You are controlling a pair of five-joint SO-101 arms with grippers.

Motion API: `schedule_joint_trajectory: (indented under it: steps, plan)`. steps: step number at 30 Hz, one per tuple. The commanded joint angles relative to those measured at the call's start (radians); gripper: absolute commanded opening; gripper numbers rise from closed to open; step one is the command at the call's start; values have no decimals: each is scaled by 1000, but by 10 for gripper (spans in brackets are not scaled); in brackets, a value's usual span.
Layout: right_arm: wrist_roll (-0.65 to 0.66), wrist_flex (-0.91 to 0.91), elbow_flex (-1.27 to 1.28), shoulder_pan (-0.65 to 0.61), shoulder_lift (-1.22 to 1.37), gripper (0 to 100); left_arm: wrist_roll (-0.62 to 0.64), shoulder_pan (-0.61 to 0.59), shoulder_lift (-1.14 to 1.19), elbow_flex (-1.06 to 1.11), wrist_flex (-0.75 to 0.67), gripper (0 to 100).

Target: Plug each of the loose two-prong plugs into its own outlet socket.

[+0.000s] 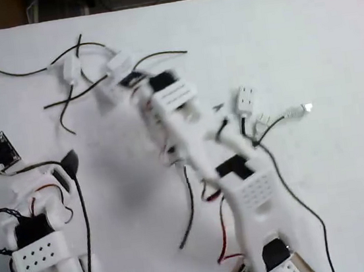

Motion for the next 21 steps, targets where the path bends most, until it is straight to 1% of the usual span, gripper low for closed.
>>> schedule_joint_trajectory:
  steps: [1,3,5,7,10,14,18,19,21]
  plan:
    - [58,71,-140,128,-16,291,8,-7,-21,-5,-23,320]
    - [61,71,-166,174,-16,291,8,-5,-21,-5,-23,320]
    - [63,71,-169,189,-16,291,8,-5,-21,-5,-23,320]
    - [57,71,-163,183,-16,291,8,-5,-21,-5,-23,320]
    - [32,71,-161,139,-15,291,6,16,-21,-5,-23,320]
    - [-138,71,-161,74,-15,291,6,27,-21,-5,-23,320]
    - [-399,71,-132,62,-10,291,3,31,-21,-5,-23,320]
    - [-439,71,-114,62,-15,291,3,36,-21,-5,-23,320]
    - [-430,73,-101,65,-38,291,2,38,-19,-5,-23,320]
